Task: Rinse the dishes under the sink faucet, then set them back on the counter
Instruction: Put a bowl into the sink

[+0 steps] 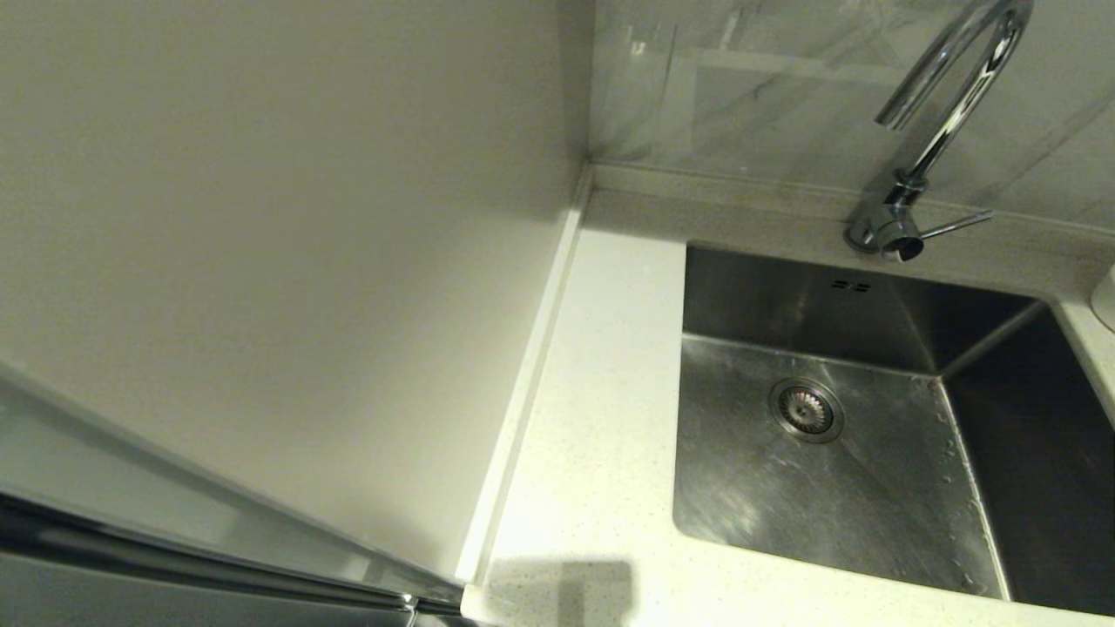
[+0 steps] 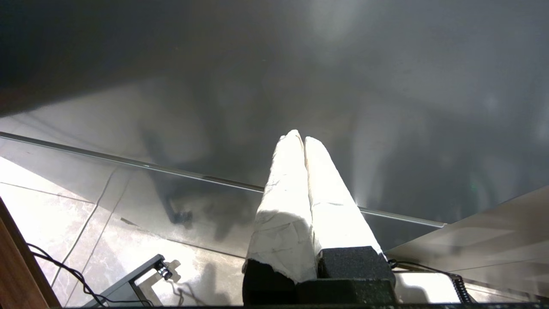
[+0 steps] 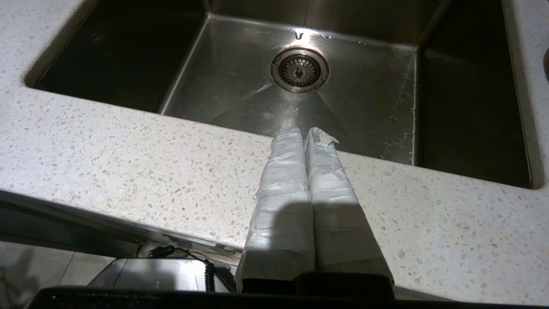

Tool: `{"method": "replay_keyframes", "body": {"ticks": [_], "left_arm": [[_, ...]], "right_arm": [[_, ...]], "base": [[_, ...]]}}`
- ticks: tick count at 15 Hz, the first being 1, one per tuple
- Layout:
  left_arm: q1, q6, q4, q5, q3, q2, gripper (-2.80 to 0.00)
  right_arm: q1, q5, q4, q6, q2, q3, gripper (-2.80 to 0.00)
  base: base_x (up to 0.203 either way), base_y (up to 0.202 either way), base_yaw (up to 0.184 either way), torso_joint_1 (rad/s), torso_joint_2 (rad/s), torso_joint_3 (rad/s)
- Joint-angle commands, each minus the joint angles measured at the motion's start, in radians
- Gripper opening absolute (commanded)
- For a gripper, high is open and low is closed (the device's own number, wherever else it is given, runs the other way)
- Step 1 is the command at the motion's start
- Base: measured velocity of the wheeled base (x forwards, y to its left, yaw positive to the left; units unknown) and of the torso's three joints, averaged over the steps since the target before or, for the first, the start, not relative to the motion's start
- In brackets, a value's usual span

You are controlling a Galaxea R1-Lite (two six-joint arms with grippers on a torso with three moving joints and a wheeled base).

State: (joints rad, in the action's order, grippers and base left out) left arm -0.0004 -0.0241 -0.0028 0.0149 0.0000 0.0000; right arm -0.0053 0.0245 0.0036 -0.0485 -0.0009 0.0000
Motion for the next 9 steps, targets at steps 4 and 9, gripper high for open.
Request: {"method": "replay_keyframes", "body": {"ticks": [4,9], "left_arm": [[-0.001,0.000,0.000,0.000,0.000,-0.003,-2.80],[0.000,0.000,0.000,0.002,0.000,-0.003,-2.80]], "right_arm": [[-0.001,0.005,-0.014,0.004,-0.001,0.000,-2.80],[0.000,0.008,-0.060,0.052,0.013,-0.188,-2.80]], "base": [[0.000,0.000,0.000,0.000,0.00,0.000],[0.000,0.000,0.000,0.000,0.00,0.000]]}}
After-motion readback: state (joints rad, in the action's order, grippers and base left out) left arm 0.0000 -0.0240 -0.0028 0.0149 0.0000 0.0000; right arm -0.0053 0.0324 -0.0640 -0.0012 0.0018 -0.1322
